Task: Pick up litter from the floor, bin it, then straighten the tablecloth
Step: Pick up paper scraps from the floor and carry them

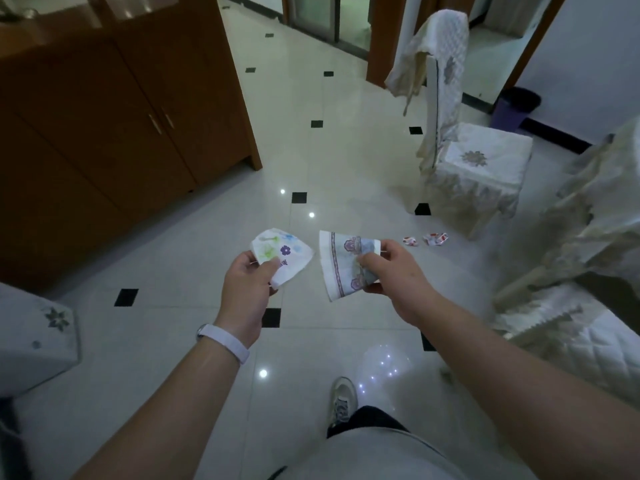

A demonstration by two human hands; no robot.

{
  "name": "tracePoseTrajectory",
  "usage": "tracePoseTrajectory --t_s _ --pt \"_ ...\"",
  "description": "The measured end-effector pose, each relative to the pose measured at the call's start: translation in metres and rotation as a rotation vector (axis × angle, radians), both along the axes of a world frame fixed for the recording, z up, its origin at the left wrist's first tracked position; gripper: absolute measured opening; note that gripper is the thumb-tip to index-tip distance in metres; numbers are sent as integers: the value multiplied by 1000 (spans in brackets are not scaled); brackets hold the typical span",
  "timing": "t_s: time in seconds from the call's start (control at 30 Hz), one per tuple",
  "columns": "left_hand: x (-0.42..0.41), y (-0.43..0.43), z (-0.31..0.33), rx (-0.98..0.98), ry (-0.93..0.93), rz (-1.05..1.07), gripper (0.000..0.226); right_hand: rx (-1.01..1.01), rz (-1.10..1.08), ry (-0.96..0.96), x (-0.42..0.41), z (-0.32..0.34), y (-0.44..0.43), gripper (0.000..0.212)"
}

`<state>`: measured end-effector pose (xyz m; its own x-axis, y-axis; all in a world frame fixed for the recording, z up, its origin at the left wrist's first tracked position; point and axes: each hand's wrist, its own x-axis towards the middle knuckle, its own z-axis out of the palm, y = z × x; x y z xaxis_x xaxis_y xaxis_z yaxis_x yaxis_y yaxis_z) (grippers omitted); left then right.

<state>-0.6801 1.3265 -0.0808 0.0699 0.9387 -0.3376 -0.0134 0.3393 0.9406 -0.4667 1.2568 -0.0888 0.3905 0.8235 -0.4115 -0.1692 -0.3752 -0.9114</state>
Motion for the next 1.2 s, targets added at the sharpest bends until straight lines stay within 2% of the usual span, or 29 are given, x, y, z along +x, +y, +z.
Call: tracePoseTrajectory --t_s 0.37,0.6,0.73,0.9,1.0,1.2 --pt "53 139 5 -10 -32 -109 17 14 -126 -28 48 8 116 18" --pt "64 264 -5 -13 -77 -220 13 5 -261 -34 50 -1 219 35" --pt "61 350 -4 -35 -84 -302 11 5 -350 -39 36 3 292 28" --pt "63 449 -3 -47 -88 -375 15 1 -406 -76 19 13 371 32" --pt "71 489 -4 -36 -84 -433 12 -9 -428 -76 15 11 399 22" --pt "106 547 -13 -49 -80 -528 13 -14 -531 -70 45 13 439 19"
